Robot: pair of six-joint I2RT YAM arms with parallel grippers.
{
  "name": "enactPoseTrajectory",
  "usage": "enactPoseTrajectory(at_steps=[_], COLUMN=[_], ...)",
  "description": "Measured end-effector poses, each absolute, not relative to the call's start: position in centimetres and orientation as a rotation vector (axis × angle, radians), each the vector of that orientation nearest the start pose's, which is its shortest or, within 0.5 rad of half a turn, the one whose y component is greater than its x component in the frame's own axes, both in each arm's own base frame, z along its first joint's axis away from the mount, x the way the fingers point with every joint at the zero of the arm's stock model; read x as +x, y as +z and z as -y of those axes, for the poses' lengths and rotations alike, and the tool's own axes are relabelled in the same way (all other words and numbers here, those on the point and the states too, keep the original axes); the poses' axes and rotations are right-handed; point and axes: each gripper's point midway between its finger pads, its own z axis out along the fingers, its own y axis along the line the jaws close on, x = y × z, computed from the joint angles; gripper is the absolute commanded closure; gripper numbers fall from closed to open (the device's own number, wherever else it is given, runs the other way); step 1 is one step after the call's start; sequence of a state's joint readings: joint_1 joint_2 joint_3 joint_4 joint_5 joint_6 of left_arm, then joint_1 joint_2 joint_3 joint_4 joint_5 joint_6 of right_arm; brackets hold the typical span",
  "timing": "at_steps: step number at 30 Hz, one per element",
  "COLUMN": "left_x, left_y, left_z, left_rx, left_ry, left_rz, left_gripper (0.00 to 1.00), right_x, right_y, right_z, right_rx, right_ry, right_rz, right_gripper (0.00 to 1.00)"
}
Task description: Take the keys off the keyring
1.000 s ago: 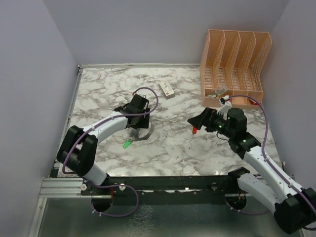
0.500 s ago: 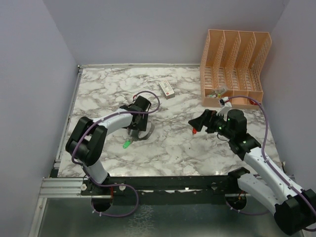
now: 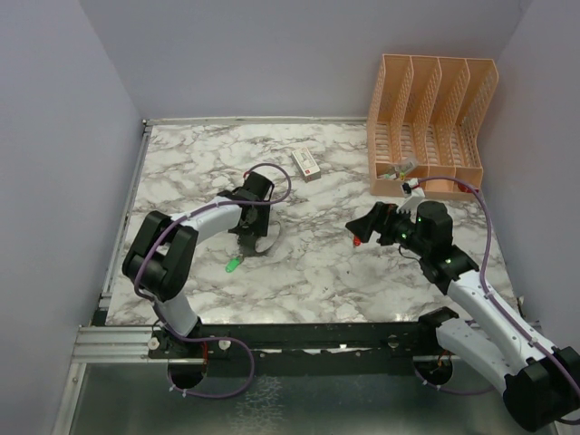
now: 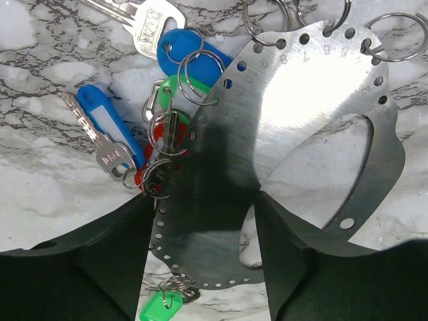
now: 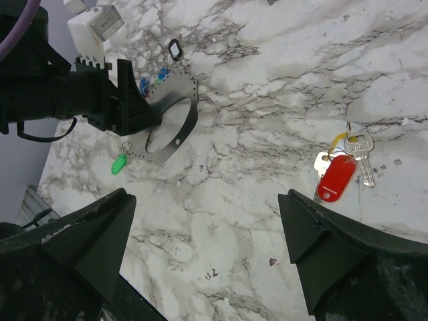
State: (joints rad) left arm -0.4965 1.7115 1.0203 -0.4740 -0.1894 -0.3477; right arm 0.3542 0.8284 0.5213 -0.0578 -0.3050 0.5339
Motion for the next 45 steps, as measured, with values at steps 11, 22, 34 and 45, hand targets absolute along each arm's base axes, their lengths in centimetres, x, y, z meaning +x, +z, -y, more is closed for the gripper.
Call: enactPoseTrajectory(at_steps=[11,22,34,45], left_x=[31.6,31.6,30.3,29.4], left_y=[2.1,2.9,3.5,3.8], left_z=[15.9,19.8,22.5,23.1], left_rx=[0.133,0.041,0.003,0.000], left_ry=[-0.087,-0.438,-0.694,-0.769], left_rz=[-2.663,-2.559,-2.519,-2.517], left_gripper=[0.59,0.66,0.67,0.67], right_x=[25.3,25.5,27.3,29.8], right_y=[16.9,13.5,10.8,10.6], right_z=[-17.8,-19.5,-22.4,-27.0], right_rx=[-0.055,-0.011,0.064,0.014], right_ry=[0.907,1.034,1.190,1.274], right_rz=[-2.037,-2.113,-2.158,-2.152], right_gripper=[0.00,0.00,0.08,0.18])
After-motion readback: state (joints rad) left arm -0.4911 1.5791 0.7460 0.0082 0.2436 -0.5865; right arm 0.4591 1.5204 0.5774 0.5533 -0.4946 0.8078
